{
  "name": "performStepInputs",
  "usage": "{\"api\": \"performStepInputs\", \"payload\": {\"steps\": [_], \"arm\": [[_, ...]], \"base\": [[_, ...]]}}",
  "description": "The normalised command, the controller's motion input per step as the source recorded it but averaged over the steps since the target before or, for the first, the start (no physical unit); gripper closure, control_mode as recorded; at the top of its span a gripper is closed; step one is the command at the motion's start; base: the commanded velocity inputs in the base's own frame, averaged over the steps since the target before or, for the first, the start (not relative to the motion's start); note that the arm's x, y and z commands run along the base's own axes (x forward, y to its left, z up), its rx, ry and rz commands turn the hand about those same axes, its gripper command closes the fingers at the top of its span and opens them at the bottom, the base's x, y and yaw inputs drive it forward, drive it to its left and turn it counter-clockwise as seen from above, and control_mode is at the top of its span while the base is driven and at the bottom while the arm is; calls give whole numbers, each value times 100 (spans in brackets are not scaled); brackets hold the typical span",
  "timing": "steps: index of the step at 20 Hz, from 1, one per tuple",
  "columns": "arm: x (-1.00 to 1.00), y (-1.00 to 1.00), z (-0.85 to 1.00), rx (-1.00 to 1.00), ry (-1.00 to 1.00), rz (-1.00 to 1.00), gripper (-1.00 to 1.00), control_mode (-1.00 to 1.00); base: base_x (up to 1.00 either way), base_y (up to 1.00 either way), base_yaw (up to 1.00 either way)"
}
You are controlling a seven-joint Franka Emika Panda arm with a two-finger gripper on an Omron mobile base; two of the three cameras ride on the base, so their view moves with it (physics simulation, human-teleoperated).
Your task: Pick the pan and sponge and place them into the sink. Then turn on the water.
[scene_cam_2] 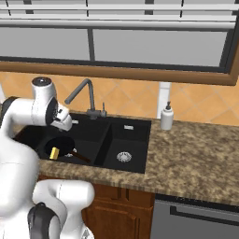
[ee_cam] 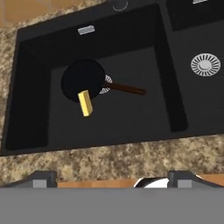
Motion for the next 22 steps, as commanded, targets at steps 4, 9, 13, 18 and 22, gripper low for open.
{"api": "performStepInputs", "payload": {"steps": [4, 9, 13, 18, 22], "arm": [[6, -79, 0, 0, -4, 10, -100, -100], [-1, -14, -3, 0, -3, 3, -100, -100], [20, -55, -2, 0, -14, 5, -100, -100], [32, -38, -9, 0, -24, 3, -100, -100], [41, -27, -4, 0, -29, 1, -100, -100]], "base": [[0, 0, 0], [0, 0, 0], [0, 0, 0], [0, 0, 0], [0, 0, 0]]}}
